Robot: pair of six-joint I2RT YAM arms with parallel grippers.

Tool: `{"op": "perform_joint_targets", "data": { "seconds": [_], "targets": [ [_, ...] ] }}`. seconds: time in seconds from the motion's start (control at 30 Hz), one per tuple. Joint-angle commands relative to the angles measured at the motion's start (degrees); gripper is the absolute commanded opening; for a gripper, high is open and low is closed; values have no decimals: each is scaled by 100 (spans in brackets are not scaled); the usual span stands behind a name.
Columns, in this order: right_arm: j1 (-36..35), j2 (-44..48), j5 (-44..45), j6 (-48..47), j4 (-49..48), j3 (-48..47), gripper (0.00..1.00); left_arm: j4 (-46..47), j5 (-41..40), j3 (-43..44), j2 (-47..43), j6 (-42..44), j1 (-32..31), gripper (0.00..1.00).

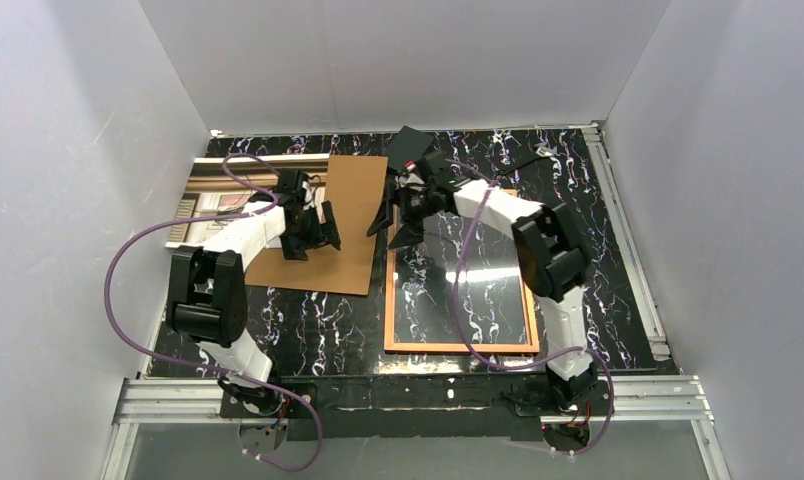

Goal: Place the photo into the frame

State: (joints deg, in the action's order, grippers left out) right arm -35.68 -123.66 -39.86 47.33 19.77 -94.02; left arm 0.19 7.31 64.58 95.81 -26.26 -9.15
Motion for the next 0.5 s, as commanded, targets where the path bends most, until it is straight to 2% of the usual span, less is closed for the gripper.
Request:
{"op": "perform_joint_targets", "data": {
  "seconds": [0.0, 0.2, 0.47],
  "targets": [
    [363, 1109, -73, -329, -217, 662, 82, -405, -973, -113, -367, 1061, -343, 84],
    [811, 2015, 46, -674, 1, 1539, 83, -462, -1722, 18, -454, 2197, -629, 82],
    [1048, 2568, 109, -971, 179, 2257, 83, -1044, -2304, 736, 229, 3506, -999, 82]
  ]
}}
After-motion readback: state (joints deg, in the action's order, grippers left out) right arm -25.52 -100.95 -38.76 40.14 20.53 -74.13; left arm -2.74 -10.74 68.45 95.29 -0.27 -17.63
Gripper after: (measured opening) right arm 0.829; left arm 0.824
